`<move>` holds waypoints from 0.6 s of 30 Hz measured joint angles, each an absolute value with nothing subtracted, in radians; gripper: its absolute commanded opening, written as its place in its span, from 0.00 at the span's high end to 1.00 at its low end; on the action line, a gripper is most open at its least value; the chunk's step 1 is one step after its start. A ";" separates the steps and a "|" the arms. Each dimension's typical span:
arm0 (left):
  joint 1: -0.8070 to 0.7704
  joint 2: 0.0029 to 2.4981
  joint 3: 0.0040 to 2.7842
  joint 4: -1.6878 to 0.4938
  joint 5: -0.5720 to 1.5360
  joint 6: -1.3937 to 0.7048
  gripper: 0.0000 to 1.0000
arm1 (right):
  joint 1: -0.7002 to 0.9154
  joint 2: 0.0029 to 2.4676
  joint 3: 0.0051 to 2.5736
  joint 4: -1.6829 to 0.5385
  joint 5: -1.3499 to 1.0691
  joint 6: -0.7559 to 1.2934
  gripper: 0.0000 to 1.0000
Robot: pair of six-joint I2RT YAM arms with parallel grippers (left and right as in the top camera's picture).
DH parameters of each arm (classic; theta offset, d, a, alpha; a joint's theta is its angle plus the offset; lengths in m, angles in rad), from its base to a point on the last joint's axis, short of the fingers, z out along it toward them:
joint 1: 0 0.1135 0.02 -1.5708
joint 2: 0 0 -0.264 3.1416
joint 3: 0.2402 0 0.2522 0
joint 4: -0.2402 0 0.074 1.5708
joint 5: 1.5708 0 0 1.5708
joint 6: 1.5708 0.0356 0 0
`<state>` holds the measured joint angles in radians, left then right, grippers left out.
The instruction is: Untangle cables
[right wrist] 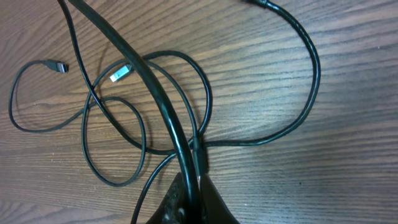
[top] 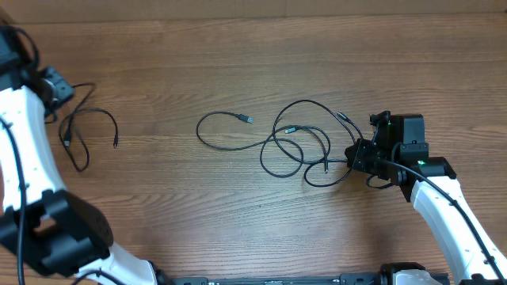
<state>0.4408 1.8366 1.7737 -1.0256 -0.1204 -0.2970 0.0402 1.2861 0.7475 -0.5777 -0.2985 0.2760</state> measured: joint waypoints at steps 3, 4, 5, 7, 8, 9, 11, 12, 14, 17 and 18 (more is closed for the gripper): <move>0.422 1.874 1.774 -1.035 -0.121 -0.281 0.38 | 0.040 1.286 0.748 -0.580 -0.299 0.275 0.96; 0.419 1.877 1.774 -1.036 -0.121 -0.280 0.38 | 0.040 1.286 0.748 -0.581 -0.299 0.276 0.96; 0.418 1.877 1.773 -1.037 -0.121 -0.280 0.39 | 0.040 1.286 0.748 -0.580 -0.299 0.276 0.96; 0.411 1.876 1.774 -1.036 -0.121 -0.279 0.41 | 0.040 1.286 0.748 -0.581 -0.299 0.276 0.96; 0.410 1.876 1.774 -1.036 -0.120 -0.277 0.42 | 0.040 1.286 0.748 -0.581 -0.299 0.276 0.96; 0.407 1.876 1.774 -1.036 -0.113 -0.273 0.43 | 0.040 1.286 0.748 -0.580 -0.299 0.276 0.96; 0.397 1.876 1.774 -1.032 -0.079 -0.263 0.43 | 0.040 1.286 0.748 -0.581 -0.298 0.275 0.96; 0.389 1.876 1.774 -1.027 -0.052 -0.255 0.43 | 0.040 1.286 0.748 -0.581 -0.298 0.276 0.96; 0.365 1.876 1.774 -1.018 0.011 -0.232 0.42 | 0.040 1.286 0.748 -0.580 -0.299 0.276 0.96; 0.294 1.876 1.774 -1.002 0.134 -0.175 0.37 | 0.040 1.286 0.748 -0.581 -0.299 0.275 0.96; 0.268 1.876 1.774 -1.003 0.165 -0.161 0.36 | 0.040 1.286 0.748 -0.581 -0.299 0.276 0.96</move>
<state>0.2676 1.8759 1.7737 -1.0027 0.1646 -0.1608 0.0402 1.2858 0.7475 -0.5812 -0.2989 0.2756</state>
